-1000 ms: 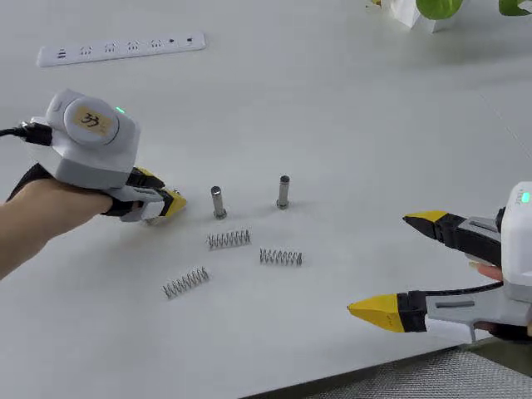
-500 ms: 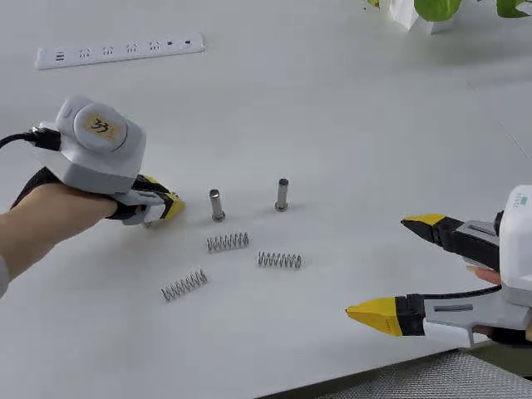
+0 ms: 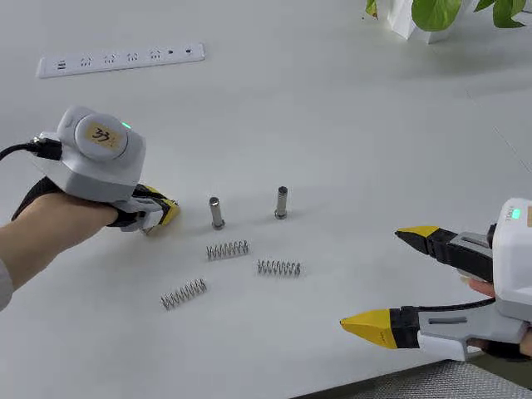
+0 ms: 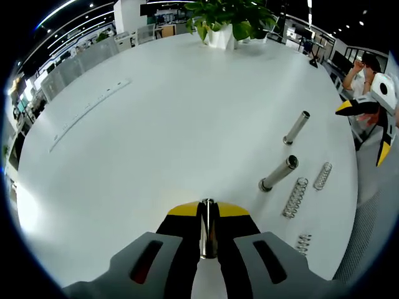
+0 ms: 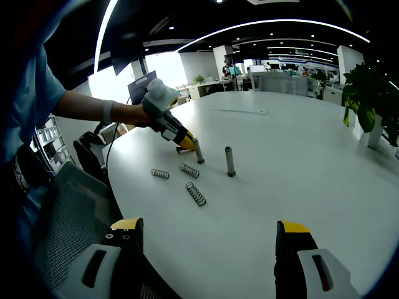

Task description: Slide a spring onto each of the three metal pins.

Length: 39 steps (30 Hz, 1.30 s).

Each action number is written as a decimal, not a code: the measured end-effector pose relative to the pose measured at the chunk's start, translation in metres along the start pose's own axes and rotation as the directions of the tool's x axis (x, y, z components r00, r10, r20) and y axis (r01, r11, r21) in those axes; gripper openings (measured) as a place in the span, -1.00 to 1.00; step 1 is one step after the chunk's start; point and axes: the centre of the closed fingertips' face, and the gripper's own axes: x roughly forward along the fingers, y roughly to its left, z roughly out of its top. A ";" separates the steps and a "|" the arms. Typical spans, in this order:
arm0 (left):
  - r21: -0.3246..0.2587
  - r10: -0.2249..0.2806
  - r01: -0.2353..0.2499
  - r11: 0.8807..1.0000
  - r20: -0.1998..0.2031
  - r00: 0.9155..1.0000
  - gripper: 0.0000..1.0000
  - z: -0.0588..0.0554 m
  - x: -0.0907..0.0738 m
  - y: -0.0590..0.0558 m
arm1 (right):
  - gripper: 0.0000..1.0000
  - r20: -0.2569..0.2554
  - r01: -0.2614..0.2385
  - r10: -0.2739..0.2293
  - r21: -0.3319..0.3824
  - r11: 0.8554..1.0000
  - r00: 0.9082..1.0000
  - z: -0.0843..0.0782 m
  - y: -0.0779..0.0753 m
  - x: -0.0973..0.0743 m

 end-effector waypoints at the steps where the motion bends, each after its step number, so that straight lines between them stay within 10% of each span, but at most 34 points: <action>1: -0.005 -0.002 0.002 1.000 -0.001 1.000 -0.90 -0.001 0.000 0.000 | 0.73 0.001 -0.001 0.001 0.000 1.000 1.000 0.000 0.001 0.000; 13: -0.107 -0.012 0.021 0.994 0.083 0.996 -1.00 0.007 -0.017 0.002 | 0.72 0.005 -0.011 0.011 -0.002 1.000 1.000 0.000 0.004 0.002; 39: -0.055 0.015 -0.013 0.998 0.038 0.999 -0.80 -0.002 -0.001 0.003 | 0.71 0.001 -0.016 0.016 0.002 1.000 1.000 -0.005 0.006 0.001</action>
